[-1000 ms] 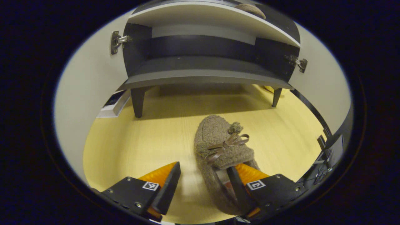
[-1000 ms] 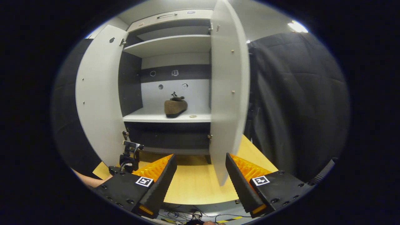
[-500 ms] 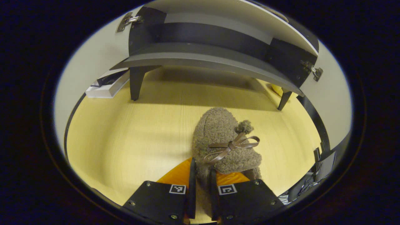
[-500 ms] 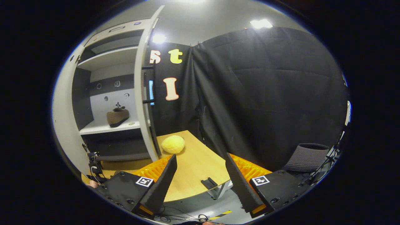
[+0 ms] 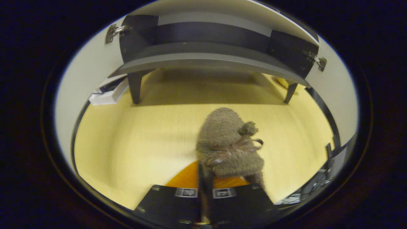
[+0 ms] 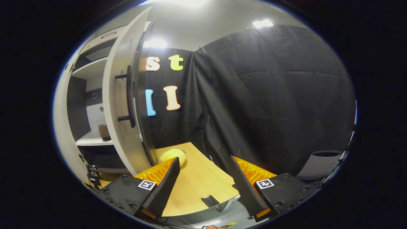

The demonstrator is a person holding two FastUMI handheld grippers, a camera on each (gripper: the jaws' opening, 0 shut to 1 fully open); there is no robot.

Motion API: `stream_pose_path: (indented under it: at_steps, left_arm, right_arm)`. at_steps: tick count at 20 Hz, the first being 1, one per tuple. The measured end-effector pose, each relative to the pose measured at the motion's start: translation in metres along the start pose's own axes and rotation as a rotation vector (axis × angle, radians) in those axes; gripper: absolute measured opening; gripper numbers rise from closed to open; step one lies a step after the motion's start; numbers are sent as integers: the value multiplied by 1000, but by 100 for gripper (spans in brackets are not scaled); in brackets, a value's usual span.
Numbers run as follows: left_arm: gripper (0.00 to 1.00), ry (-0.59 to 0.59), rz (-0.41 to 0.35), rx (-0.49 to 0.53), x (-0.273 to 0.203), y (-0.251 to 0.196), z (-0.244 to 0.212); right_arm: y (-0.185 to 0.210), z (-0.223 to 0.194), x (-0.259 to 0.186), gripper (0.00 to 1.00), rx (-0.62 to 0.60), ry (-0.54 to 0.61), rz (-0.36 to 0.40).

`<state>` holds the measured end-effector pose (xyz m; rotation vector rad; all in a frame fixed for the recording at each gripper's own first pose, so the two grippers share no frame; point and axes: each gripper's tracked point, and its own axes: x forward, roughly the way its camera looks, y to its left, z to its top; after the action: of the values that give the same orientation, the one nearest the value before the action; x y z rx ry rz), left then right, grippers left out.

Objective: Grab one shoe with the right hand and put it into the shoe cabinet, grab the other shoe with the left hand and put it into the shoe cabinet; then close the right door with the right hand and the left door with the left hand.

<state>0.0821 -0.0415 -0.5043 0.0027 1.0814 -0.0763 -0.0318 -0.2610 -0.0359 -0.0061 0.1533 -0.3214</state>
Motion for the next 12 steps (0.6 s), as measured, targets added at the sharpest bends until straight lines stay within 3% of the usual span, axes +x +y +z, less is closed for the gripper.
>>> stream_pose_path:
  at_steps: [1, 8, 12]
  left_arm:
    - [2, 10, 10, -14, -7, -2, 0]
    - [2, 6, 42, -61, -22, -5, -1]
    - [2, -45, 41, -83, -62, 0, 18]
  right_arm:
    - [-2, -2, 7, 98, 9, 7, 7]
    - [-24, 9, 46, 98, 33, 0, 14]
    - [-27, 11, 66, 98, 46, 13, 30]
